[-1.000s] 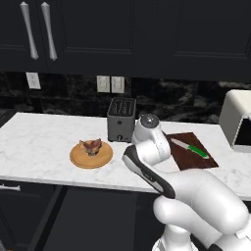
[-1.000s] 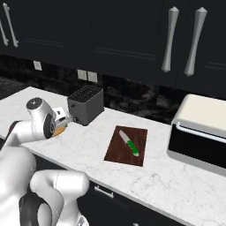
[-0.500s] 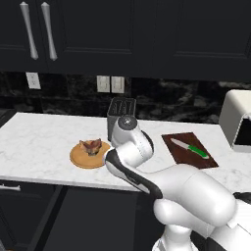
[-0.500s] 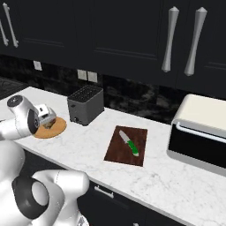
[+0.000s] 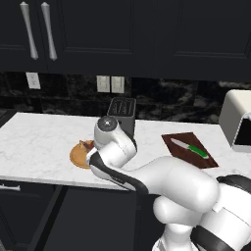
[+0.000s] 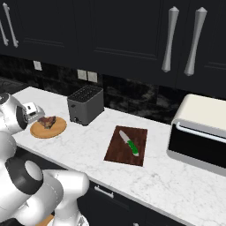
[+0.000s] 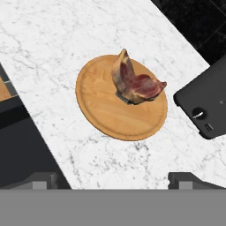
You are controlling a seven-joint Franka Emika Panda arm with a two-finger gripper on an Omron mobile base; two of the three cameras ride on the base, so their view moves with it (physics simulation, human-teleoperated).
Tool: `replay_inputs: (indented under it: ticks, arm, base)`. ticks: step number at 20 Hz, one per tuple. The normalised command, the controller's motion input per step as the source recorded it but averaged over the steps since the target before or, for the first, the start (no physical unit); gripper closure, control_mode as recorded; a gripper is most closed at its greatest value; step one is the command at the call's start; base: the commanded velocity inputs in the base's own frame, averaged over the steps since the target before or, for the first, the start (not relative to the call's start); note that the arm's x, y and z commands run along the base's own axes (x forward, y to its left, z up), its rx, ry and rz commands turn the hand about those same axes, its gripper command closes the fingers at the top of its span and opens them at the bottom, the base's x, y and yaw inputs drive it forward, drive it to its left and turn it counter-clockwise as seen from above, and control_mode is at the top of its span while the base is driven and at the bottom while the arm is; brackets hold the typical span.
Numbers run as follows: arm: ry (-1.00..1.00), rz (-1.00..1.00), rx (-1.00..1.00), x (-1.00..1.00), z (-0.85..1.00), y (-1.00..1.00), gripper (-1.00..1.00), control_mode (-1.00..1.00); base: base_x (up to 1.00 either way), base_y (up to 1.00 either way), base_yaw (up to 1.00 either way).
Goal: Pick up the knife from the drawer and place it on the cutting board. Then place the meat from the plate to the cutting board.
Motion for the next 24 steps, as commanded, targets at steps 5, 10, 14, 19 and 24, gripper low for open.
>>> replay_inputs:
  ticks: [5,10,14,19,24]
  arm:
    - [0.00,0.00,0.00,0.36,-0.06,0.09,-1.00,-1.00]
    - [0.00,0.00,-0.01,0.38,-0.12,0.06,-1.00,-1.00]
    - [0.00,0.00,0.00,0.27,-0.17,0.10,-1.00,-1.00]
    - [0.00,0.00,0.00,0.23,-0.10,0.19,-1.00,-1.00]
    - [0.00,0.00,-0.02,0.17,-0.03,0.27,-1.00,-1.00]
  base:
    - [0.00,0.00,0.00]
    - [0.00,0.00,0.00]
    - [0.00,0.00,0.00]
    - [0.00,0.00,0.00]
    - [0.00,0.00,0.00]
